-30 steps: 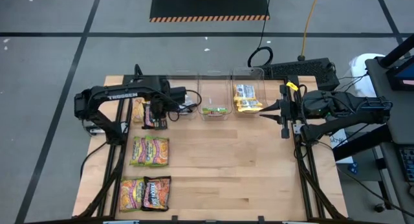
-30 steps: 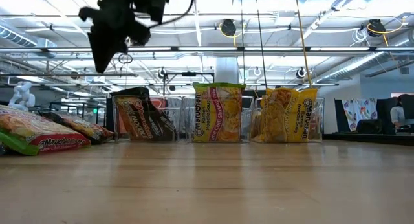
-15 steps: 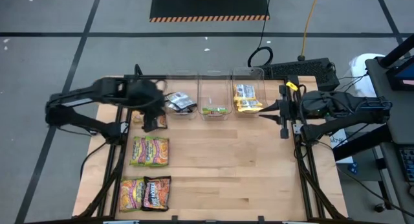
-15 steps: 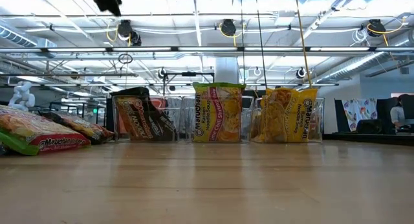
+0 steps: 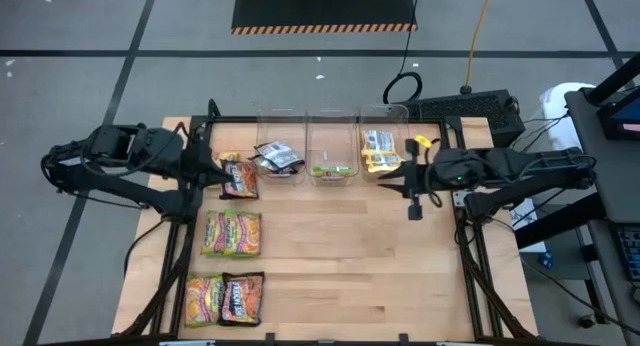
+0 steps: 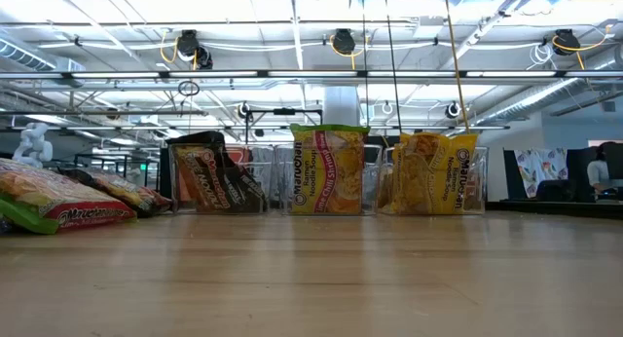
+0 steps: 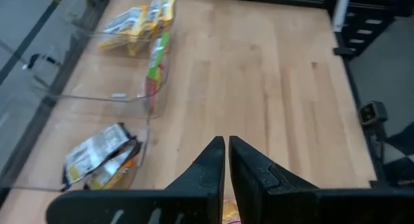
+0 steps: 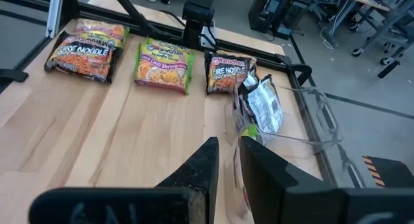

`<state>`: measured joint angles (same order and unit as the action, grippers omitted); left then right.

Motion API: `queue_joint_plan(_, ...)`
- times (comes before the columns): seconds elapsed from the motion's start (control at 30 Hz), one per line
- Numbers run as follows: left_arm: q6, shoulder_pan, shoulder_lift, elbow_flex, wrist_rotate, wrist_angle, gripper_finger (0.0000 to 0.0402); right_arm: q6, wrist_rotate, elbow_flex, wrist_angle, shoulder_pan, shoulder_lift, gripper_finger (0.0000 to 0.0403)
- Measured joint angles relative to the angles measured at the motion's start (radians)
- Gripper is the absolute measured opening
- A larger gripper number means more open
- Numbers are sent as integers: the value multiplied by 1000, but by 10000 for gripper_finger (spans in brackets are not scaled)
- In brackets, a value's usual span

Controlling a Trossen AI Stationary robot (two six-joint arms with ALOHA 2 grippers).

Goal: Sort Maruchan noodles
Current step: Put the black noodle pack into the left transparent bin

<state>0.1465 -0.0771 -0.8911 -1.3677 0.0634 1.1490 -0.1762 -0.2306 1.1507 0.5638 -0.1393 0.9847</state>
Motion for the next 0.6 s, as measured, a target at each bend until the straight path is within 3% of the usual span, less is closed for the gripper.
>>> queue_joint_plan(0.33, 76, -101, 209, 256, 17, -146, 28, 4, 0, 0, -143, 0, 107, 61)
queue_joint_plan(0.6, 126, -153, 381, 364, 17, -239, 28, -22, 50, 0, -272, -1, 236, 61)
